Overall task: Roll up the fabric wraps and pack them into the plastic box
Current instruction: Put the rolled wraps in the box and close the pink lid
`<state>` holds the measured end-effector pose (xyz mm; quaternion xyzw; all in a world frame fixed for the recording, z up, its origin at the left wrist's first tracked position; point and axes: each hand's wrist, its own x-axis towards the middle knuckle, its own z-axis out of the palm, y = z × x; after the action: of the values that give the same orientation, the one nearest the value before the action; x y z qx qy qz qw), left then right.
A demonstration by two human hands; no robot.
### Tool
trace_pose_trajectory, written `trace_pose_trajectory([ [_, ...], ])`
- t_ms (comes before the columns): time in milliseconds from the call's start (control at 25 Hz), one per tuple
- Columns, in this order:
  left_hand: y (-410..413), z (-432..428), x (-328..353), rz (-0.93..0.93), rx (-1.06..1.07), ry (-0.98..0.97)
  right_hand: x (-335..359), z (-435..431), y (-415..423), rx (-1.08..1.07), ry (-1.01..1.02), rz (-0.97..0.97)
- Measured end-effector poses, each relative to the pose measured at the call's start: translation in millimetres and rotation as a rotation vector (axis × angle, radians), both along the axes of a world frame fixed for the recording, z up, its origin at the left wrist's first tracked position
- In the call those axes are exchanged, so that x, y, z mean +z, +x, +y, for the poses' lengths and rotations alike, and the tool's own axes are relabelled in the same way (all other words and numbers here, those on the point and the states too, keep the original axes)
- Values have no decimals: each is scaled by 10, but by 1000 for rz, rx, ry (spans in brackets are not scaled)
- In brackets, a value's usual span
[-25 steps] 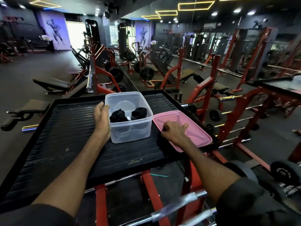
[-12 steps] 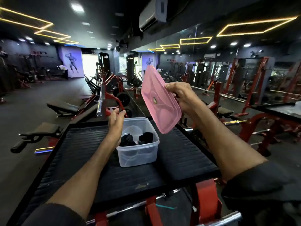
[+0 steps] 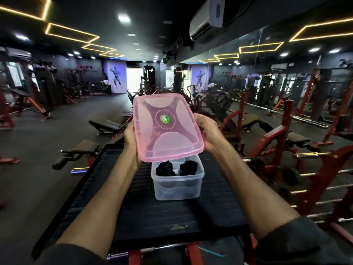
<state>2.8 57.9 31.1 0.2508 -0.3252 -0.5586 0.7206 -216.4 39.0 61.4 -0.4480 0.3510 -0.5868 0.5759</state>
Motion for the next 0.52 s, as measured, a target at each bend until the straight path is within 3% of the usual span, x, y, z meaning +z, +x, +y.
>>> trace_pose_trajectory([
  [120,6,-129,-178,57,140,68,-411,13,33,-26,83,-10],
  [240,-58,-179,-575,-200,144,160,-779,-29,-32,-71,53,144],
  [360,-126,-236,-918,-486,141,118,-1053,-134,-108,-153,6,394],
  [440,-170,-272,-973,-583,135,119,-1162,-174,-172,-227,-13,616],
  [520,-193,-328,-971,-674,158,152,-1173,-145,-190,-237,9,689],
])
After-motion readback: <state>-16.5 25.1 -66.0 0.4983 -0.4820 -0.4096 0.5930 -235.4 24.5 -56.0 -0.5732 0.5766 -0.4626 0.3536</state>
